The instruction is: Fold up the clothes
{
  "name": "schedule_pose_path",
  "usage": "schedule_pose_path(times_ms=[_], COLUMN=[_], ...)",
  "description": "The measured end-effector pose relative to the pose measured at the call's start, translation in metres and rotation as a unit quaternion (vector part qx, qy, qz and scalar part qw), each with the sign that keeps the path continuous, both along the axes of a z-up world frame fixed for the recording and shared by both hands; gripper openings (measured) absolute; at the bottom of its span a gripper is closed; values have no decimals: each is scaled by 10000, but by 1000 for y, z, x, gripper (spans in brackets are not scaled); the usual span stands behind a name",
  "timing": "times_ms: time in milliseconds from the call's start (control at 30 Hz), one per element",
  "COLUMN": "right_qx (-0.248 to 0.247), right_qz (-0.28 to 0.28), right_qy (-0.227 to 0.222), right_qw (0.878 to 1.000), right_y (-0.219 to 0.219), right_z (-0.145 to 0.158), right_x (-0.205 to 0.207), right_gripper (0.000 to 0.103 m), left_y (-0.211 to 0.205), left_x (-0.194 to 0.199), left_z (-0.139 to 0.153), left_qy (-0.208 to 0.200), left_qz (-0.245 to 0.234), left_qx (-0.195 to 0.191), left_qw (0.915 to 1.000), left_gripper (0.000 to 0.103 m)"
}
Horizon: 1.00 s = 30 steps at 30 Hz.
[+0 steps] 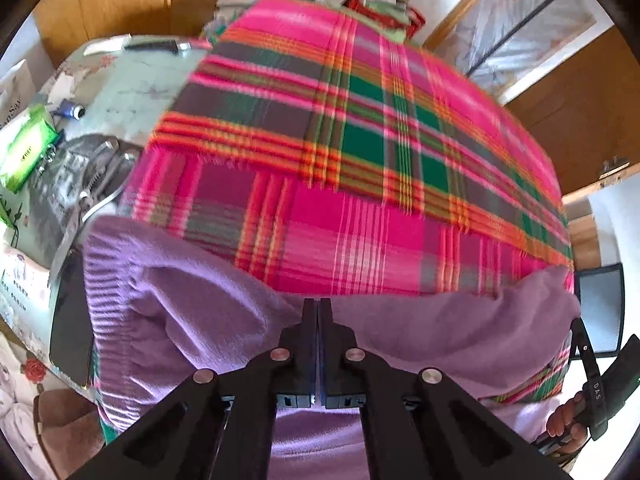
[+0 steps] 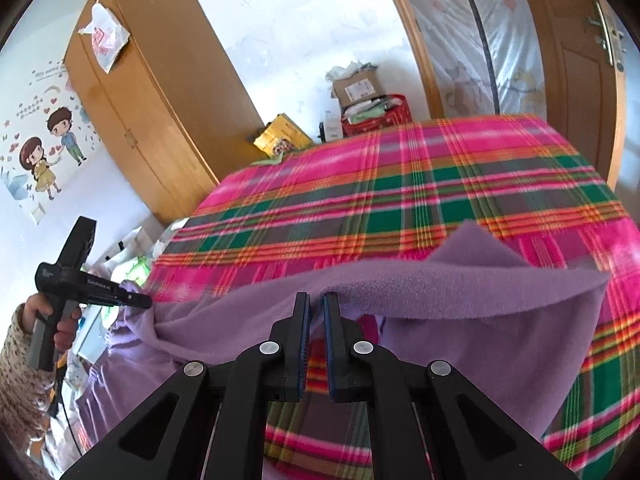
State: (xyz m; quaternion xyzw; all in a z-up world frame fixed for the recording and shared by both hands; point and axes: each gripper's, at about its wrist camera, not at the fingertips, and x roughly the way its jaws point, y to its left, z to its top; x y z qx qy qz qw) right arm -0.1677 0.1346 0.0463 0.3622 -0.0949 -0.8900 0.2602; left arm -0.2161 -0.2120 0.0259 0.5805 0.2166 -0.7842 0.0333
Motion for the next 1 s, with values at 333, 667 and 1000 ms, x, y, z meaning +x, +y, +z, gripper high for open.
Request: schedule_pose_path(times_ms=[333,667,1000], right_qx=[200,348,470], right_qz=[-154,-208,-143], right_qy=[129,-61,-140], right_qw=[9996,9992,9987], right_y=[-17,-29,-36], right_z=[8,-9,-15], right_x=[-38,-52,-51], right_gripper=[7,7,7], left_y=[-33,-84,-120], left_x=[-4,2,1], left_z=[5,-4,-11], left_qy=[426,87,-82], left_qz=[313,603,1406], left_qx=[-164,-114,-270], left_qw=[9985,9981,9897], left_gripper=[5,36,37])
